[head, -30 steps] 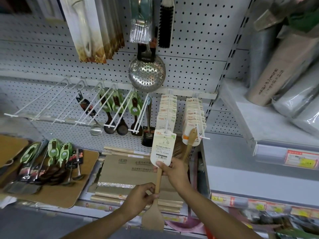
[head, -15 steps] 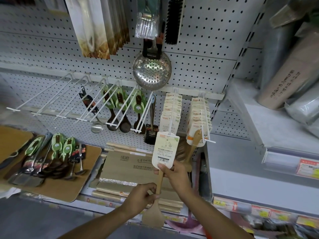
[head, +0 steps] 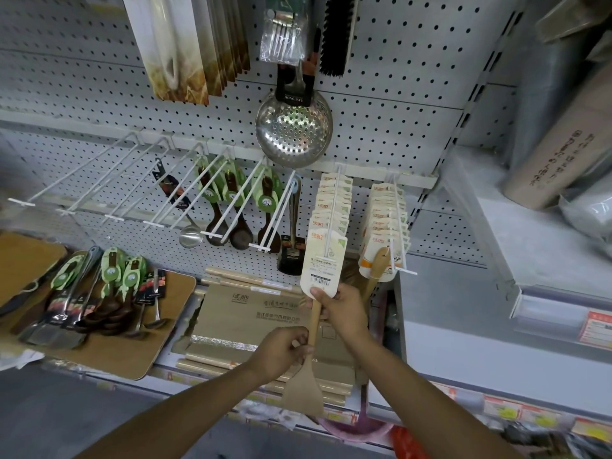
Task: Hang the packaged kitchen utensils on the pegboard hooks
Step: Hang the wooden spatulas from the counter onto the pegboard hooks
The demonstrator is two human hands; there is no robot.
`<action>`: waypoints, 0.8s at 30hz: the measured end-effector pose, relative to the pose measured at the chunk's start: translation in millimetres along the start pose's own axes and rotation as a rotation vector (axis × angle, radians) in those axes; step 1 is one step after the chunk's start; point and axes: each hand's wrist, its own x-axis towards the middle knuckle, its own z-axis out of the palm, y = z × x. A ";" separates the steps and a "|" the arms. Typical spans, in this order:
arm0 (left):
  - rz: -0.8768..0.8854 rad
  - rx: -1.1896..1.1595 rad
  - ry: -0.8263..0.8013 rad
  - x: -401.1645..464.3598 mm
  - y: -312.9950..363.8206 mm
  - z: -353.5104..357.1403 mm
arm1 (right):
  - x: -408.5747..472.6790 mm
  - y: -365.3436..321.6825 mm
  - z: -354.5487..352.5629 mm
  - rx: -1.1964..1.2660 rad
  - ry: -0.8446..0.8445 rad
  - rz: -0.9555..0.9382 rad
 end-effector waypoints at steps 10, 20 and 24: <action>-0.027 0.330 0.177 15.3 1.4 -14.8 | 1.2 9.5 -2.9 -0.245 0.038 0.005; 0.258 0.514 0.317 -51.5 -31.8 -132.1 | -17.5 -0.1 50.2 -0.723 -0.181 -0.342; 0.287 0.485 0.406 -101.2 -50.8 -191.3 | -27.2 -21.1 114.7 -0.831 -0.321 -0.531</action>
